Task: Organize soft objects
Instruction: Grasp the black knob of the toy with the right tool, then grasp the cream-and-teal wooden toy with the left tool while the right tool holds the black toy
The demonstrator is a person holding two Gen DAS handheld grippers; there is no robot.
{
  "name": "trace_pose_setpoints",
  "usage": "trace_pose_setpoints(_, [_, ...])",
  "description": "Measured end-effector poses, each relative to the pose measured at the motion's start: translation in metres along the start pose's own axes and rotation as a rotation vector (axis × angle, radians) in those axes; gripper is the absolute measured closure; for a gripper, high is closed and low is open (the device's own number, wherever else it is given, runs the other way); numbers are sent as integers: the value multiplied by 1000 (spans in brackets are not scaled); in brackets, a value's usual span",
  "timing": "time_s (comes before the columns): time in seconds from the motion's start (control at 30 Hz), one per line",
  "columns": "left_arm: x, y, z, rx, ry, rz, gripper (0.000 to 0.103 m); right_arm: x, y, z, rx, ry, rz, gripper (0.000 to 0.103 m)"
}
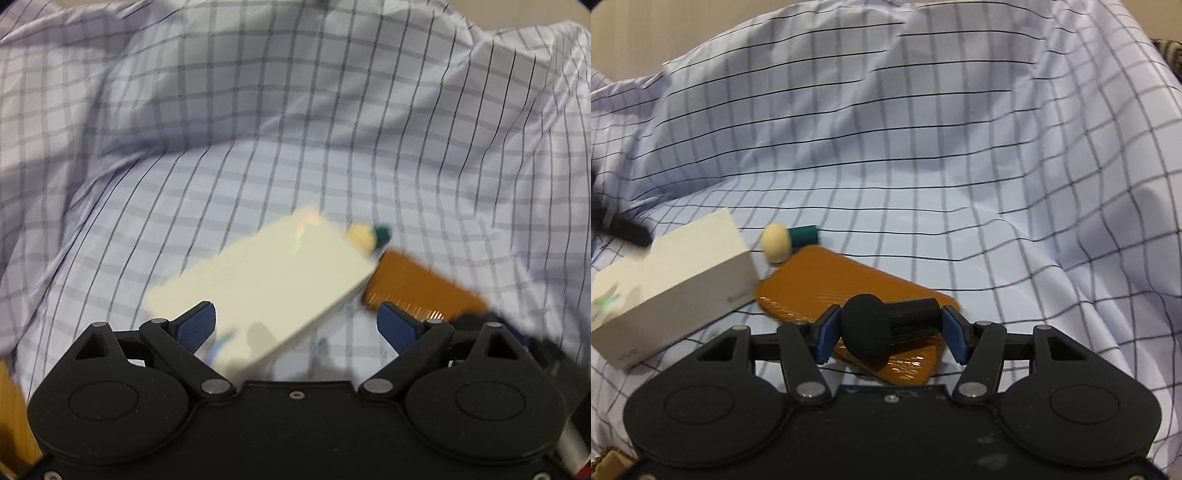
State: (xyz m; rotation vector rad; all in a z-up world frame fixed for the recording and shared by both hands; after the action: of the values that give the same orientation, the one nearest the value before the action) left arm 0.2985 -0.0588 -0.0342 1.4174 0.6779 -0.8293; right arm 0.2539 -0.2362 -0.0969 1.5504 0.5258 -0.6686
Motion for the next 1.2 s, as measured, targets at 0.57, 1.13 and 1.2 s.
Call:
trace_pose_setpoints(0.57, [98, 69, 79, -58, 52, -138, 12, -22, 1, 26, 77, -6, 76, 45])
trace_pose_setpoints(1.13, [148, 62, 107, -59, 164, -216, 12, -29, -2, 32, 94, 5, 86, 45])
trace_pose_setpoints(1.2, [150, 61, 107, -61, 175, -220, 13, -31, -2, 33, 97, 6, 89, 45])
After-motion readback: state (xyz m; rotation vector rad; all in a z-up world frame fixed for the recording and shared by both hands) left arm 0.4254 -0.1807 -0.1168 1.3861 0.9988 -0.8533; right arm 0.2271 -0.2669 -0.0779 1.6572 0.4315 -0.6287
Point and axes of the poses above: each gripper's, at about its wrist camera, not at the fingertips, and x roughly the way its jaws point, z to its right, y to its top, the point moved 3 cm from there along x, roughly the way its jaws point, and after that the axes turned 5 degrees about y, right-handed, at the moved point
